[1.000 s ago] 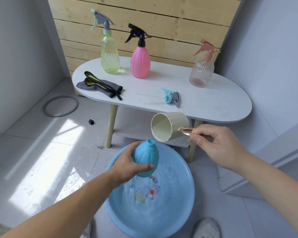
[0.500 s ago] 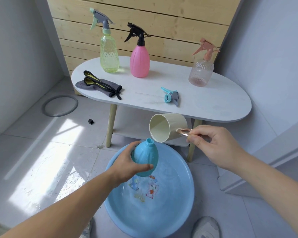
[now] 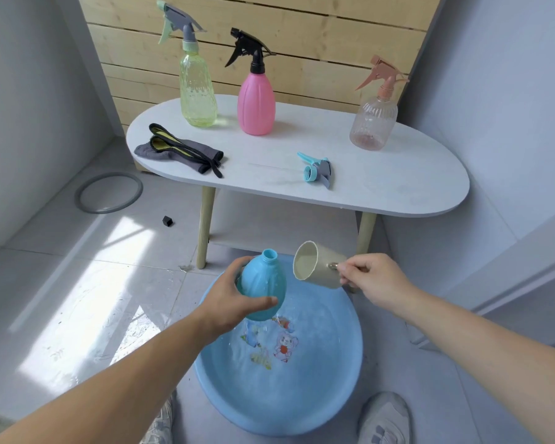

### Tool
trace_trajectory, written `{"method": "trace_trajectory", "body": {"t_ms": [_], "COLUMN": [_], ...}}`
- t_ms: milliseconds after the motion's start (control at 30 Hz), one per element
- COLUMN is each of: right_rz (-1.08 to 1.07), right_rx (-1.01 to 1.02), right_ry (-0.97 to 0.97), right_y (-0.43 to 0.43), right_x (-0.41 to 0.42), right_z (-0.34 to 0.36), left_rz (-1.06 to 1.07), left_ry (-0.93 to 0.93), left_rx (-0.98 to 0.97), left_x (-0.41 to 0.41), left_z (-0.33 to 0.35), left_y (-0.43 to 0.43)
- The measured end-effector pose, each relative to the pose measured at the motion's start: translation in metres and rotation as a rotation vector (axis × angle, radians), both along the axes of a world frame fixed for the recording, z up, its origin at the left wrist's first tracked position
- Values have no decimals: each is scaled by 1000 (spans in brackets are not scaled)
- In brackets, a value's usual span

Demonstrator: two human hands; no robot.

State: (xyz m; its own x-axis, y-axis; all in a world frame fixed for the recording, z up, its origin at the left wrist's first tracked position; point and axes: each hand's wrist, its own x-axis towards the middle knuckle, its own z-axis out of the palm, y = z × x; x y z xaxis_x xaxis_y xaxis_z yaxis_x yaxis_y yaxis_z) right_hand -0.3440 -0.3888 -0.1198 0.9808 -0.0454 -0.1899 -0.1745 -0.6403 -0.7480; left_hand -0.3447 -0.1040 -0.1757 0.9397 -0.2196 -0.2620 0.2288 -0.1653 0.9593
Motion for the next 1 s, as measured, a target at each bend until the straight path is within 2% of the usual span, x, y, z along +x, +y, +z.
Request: {"method": "trace_trajectory", "body": {"t_ms": [100,267,533,867,1000], "right_rz": [152,493,576,547,632], "right_rx": [-287,-561,-610,-582,-693], "right_ry": [-5,-67,-231,-287,-378], "right_y": [5,4,3,-2,-5], "right_x": [-5,-11,-11,-7,-7], "right_z": [-16,-27,-20,-15,-14], "left_rz": [2,8,7,6,2], "left_ry": [5,18,22,17,15], "left_rx": [-11,-26,-32,-25,-23], "left_x": [0,1,0,-2,-3], "left_z": [-1,-2,-2,2,4], "left_y": [0,-1,-1,0,0]}}
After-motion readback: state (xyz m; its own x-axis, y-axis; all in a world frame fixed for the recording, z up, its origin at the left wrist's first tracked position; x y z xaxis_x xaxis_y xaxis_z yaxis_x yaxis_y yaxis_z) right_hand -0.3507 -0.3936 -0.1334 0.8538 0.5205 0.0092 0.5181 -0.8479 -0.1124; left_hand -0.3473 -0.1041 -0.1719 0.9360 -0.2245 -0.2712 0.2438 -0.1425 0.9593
